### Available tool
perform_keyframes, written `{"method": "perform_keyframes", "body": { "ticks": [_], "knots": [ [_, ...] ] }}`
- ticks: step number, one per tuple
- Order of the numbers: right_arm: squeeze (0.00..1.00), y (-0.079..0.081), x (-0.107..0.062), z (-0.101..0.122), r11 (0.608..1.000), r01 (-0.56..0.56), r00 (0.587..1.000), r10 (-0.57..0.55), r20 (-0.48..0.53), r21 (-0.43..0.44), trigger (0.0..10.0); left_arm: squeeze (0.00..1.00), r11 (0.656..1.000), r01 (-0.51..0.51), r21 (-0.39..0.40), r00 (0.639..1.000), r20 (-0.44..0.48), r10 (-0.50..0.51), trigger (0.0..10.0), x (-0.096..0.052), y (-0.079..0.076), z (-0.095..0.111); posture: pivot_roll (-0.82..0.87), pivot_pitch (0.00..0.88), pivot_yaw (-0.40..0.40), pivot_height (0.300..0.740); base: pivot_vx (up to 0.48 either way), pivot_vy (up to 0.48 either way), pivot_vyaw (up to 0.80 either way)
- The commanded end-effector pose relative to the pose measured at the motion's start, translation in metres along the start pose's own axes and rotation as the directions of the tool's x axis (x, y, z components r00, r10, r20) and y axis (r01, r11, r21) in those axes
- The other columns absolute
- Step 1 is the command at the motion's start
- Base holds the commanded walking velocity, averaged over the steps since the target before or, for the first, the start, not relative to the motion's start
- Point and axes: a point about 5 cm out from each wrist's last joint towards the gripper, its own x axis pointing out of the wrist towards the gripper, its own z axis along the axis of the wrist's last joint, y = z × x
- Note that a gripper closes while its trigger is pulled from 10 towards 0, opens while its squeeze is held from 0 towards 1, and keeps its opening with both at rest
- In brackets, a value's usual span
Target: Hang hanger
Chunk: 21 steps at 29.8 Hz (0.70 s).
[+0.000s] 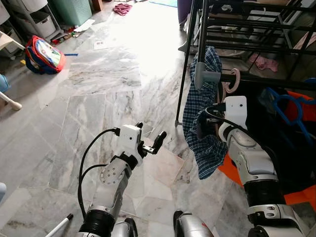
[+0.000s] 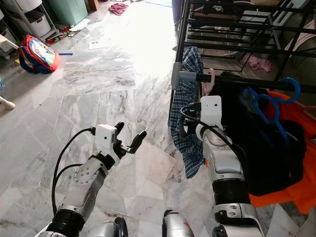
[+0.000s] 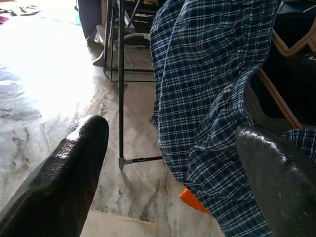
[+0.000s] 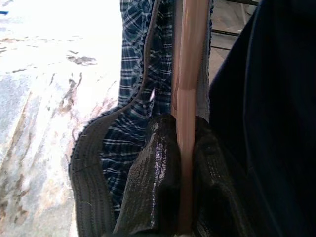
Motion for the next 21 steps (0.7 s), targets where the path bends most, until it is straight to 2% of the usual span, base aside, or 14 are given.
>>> {"method": "perform_keyframes", "body": {
  "ticks": [1,9,10,17,21],
  "knots": [
    [0.0,-0.005,-0.002,-0.02,1.0,0.021,0.996,-0.02,-0.088,0.01,10.0,0.0,1.0,0.002,0.002,1.0,-0.029,-0.002,10.0,-0.002,-0.001,-0.005,-0.18,0.23,0.017,0.74,0.0,0.0,0.0],
    [0.0,-0.005,-0.003,-0.027,0.999,0.025,0.993,-0.02,-0.119,0.04,10.0,0.0,1.0,0.0,0.001,0.999,-0.037,0.0,10.0,-0.004,0.0,-0.007,-0.18,0.236,0.019,0.74,0.0,0.0,0.0],
    [1.0,-0.004,-0.003,-0.028,0.999,0.02,0.993,-0.014,-0.12,0.049,10.0,0.0,1.0,0.0,0.001,0.999,-0.037,0.0,10.0,-0.004,0.0,-0.008,-0.18,0.236,0.019,0.74,0.0,0.0,0.0],
    [1.0,-0.003,-0.005,-0.025,0.997,0.025,0.995,-0.018,-0.097,0.07,10.0,0.0,1.0,0.003,0.001,0.999,-0.04,-0.003,10.0,-0.004,-0.001,-0.008,-0.18,0.24,0.022,0.74,0.0,0.0,0.0],
    [1.0,-0.004,-0.008,-0.015,0.997,0.032,0.999,-0.029,-0.043,0.068,10.0,0.0,1.0,0.004,0.002,0.999,-0.042,-0.004,10.0,-0.003,-0.001,-0.008,-0.18,0.24,0.023,0.74,0.0,0.0,0.0]
  ]
}}
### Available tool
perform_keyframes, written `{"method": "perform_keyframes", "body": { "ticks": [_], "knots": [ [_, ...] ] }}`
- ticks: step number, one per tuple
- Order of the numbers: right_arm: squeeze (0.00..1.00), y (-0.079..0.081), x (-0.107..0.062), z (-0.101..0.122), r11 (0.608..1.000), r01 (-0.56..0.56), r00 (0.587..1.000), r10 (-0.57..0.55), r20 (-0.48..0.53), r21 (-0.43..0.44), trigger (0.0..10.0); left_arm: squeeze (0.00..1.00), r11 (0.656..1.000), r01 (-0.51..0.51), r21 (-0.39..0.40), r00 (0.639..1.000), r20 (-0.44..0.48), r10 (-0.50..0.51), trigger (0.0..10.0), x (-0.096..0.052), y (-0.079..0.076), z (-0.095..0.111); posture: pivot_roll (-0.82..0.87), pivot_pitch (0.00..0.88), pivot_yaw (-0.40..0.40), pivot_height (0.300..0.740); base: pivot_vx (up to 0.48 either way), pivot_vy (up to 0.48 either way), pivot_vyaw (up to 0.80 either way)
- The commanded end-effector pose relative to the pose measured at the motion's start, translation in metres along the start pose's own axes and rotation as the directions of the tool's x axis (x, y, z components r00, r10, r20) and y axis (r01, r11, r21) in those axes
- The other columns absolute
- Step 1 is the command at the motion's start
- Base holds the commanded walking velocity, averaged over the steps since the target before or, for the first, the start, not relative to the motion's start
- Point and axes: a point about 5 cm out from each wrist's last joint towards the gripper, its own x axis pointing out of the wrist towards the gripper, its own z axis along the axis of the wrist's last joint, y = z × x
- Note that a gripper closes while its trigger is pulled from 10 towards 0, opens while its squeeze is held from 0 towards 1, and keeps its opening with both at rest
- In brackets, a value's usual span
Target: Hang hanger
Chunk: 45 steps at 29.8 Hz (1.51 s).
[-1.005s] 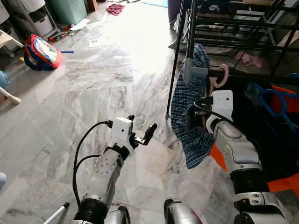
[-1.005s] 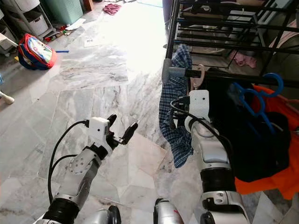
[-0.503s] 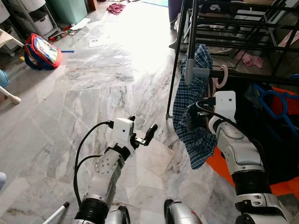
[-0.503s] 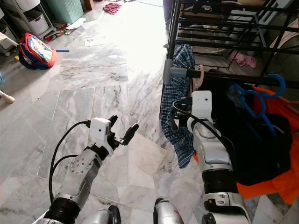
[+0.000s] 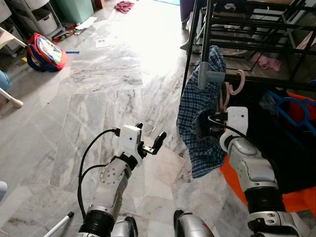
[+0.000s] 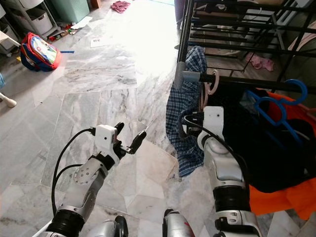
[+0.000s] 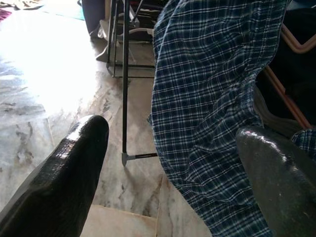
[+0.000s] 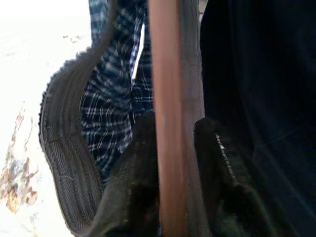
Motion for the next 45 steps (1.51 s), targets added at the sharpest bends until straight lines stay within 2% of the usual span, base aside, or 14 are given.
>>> {"method": "perform_keyframes", "body": {
  "ticks": [1,12,28,39,45],
  "knots": [
    [1.0,0.0,-0.004,0.008,1.0,0.008,0.999,-0.009,0.043,0.005,10.0,0.0,1.0,0.004,0.003,0.999,-0.033,-0.004,10.0,-0.003,-0.001,-0.006,-0.18,0.24,0.023,0.74,0.0,0.0,0.0],
    [1.0,0.001,-0.022,0.019,0.999,0.038,0.989,-0.037,0.143,-0.003,10.0,0.0,1.0,0.011,0.006,0.999,-0.035,-0.01,10.0,-0.002,0.001,-0.005,-0.18,0.239,0.036,0.74,0.0,0.0,0.0],
    [1.0,-0.007,-0.046,0.02,0.999,0.031,0.978,-0.027,0.208,-0.015,10.0,0.0,1.0,0.011,0.016,0.999,-0.034,-0.011,10.0,-0.003,0.007,-0.004,-0.18,0.223,0.047,0.74,0.0,0.0,0.0],
    [1.0,-0.025,-0.068,0.018,0.998,0.027,0.968,-0.013,0.249,-0.052,10.0,0.0,1.0,-0.008,0.021,0.999,-0.041,0.009,10.0,-0.008,0.012,-0.006,-0.18,0.211,0.045,0.74,0.0,0.0,0.0],
    [1.0,-0.026,-0.077,0.019,0.997,0.032,0.955,-0.009,0.296,-0.075,10.0,0.0,0.998,-0.046,0.04,0.998,-0.037,0.048,10.0,-0.012,0.02,-0.006,-0.18,0.205,0.049,0.74,0.0,0.0,0.0]
  ]
}}
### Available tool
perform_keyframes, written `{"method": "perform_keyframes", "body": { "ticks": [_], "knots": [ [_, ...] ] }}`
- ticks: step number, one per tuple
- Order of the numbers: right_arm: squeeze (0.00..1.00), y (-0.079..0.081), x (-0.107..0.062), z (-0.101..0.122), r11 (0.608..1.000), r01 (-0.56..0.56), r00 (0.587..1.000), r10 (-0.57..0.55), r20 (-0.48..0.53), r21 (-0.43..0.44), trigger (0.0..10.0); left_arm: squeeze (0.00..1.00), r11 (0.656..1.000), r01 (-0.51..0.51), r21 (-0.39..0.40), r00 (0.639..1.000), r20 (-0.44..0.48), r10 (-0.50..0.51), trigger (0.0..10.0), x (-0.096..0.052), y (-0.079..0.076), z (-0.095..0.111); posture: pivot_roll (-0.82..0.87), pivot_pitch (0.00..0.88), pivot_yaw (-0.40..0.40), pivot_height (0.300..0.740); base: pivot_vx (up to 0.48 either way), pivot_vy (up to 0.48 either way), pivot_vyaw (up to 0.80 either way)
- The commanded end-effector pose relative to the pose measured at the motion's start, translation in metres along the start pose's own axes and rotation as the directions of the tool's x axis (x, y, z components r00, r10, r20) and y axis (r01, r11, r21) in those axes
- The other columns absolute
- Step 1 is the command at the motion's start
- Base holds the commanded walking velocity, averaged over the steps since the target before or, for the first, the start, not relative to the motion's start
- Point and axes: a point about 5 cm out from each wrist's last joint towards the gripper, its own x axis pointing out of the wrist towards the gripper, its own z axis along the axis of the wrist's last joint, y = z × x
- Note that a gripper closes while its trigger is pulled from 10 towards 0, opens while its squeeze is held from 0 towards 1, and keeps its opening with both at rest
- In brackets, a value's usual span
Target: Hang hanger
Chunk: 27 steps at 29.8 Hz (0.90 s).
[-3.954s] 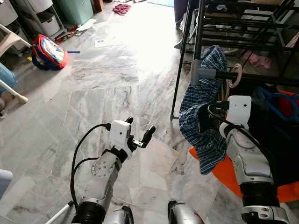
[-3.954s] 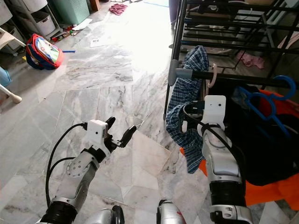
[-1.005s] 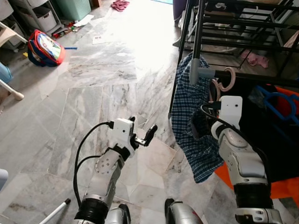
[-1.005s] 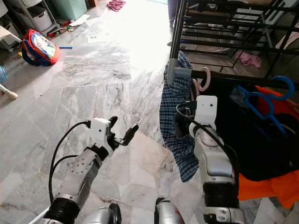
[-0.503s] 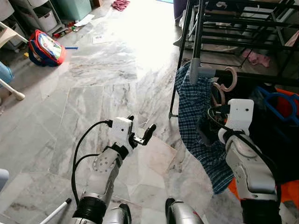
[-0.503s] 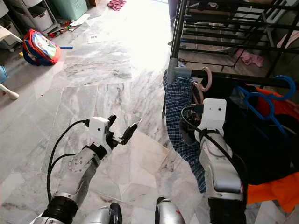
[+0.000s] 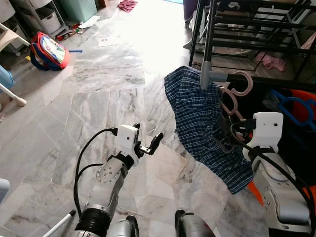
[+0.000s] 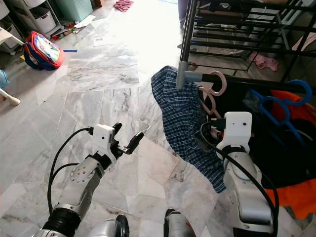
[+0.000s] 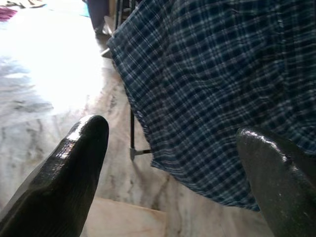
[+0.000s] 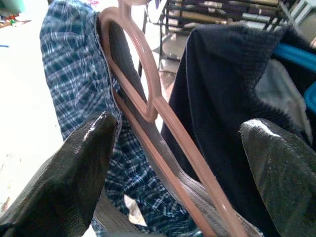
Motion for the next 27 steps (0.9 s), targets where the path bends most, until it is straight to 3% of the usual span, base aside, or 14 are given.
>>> {"method": "perform_keyframes", "body": {
  "ticks": [1,6,8,10,11,12,27],
  "knots": [
    [1.0,0.0,-0.008,0.005,1.0,-0.005,0.999,0.005,0.051,0.01,10.0,0.0,0.998,-0.062,0.024,0.998,-0.023,0.063,10.0,-0.01,0.011,-0.008,-0.18,0.202,0.051,0.74,0.0,0.0,0.0],
    [1.0,0.008,-0.021,0.0,0.997,-0.043,0.995,0.038,0.09,0.057,10.0,0.0,0.984,-0.161,0.07,0.984,-0.07,0.166,10.0,-0.016,0.025,-0.015,-0.18,0.193,0.041,0.74,0.0,0.0,0.0],
    [0.96,0.01,-0.024,-0.002,0.997,-0.049,0.995,0.043,0.092,0.066,10.0,0.0,0.983,-0.17,0.075,0.982,-0.075,0.176,10.0,-0.017,0.026,-0.015,-0.18,0.193,0.041,0.74,0.0,0.0,0.0],
    [0.06,0.015,-0.028,-0.007,0.994,-0.064,0.995,0.057,0.081,0.084,10.0,0.0,0.975,-0.206,0.078,0.974,-0.075,0.212,10.0,-0.019,0.029,-0.016,-0.17,0.191,0.035,0.74,0.0,0.0,0.0],
    [0.06,0.016,-0.028,-0.008,0.994,-0.066,0.995,0.059,0.078,0.089,10.0,0.0,0.973,-0.217,0.076,0.972,-0.076,0.222,10.0,-0.019,0.03,-0.016,-0.17,0.191,0.033,0.74,0.0,0.0,0.0],
    [0.0,0.019,-0.029,-0.01,0.994,-0.075,0.995,0.069,0.074,0.085,10.0,0.0,0.971,-0.227,0.077,0.97,-0.074,0.232,10.0,-0.019,0.031,-0.016,-0.17,0.191,0.032,0.74,0.0,0.0,0.0],
    [0.0,0.025,-0.024,-0.014,0.993,-0.095,0.993,0.089,0.083,0.076,10.0,0.0,0.961,-0.252,0.115,0.961,-0.082,0.262,10.0,-0.015,0.03,-0.017,-0.17,0.191,0.042,0.74,0.0,0.0,0.0]
  ]
}}
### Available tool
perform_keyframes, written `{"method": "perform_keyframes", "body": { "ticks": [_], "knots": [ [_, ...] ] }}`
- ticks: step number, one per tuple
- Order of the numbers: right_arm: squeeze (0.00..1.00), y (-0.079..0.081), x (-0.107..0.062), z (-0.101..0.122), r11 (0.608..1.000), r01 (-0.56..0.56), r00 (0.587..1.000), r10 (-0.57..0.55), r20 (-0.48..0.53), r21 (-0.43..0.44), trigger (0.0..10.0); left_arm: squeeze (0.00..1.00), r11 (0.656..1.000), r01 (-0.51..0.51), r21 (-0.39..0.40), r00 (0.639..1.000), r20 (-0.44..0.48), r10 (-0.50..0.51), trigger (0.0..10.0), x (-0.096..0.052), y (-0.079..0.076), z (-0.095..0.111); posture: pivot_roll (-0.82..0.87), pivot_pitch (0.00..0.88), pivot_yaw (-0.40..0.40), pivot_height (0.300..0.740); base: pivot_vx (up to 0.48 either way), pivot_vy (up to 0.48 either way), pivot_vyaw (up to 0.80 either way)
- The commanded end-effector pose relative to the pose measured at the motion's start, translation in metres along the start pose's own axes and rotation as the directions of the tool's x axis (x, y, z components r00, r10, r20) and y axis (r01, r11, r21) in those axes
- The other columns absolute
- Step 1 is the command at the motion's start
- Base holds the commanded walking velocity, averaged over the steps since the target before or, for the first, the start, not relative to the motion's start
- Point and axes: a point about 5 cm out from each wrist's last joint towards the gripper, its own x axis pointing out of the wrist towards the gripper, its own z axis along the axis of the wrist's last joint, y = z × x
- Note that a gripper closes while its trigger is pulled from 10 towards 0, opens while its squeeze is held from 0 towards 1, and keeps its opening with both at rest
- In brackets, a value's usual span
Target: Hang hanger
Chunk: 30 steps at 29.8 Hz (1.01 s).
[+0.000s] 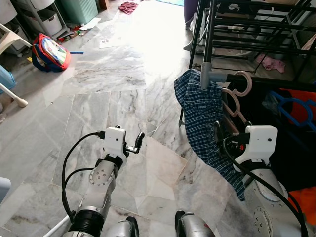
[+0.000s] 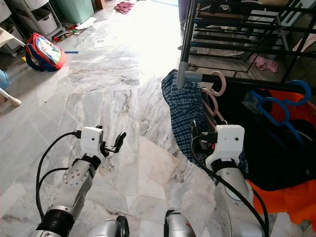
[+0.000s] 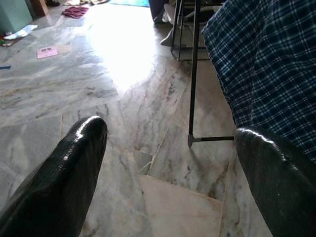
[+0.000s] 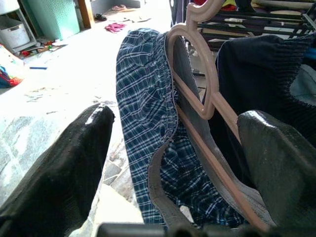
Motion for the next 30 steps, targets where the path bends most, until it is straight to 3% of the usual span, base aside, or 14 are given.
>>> {"method": "perform_keyframes", "body": {
  "ticks": [1,30],
  "knots": [
    [0.0,-0.0006,-0.0007,-0.0043,1.0,0.01,1.0,-0.01,-0.012,0.004,10.0,0.0,1.0,-0.01,0.011,1.0,-0.022,0.01,10.0,-0.0018,0.002,-0.0051,-0.17,0.193,0.047,0.74,0.0,0.0,0.0],
    [0.0,-0.0035,0.0012,-0.0071,1.0,0.023,1.0,-0.023,-0.018,-0.005,10.0,0.0,1.0,0.003,0.019,1.0,-0.029,-0.003,10.0,0.001,-0.0027,-0.0061,-0.18,0.193,0.056,0.74,-0.295,0.0,0.0]
  ]
}}
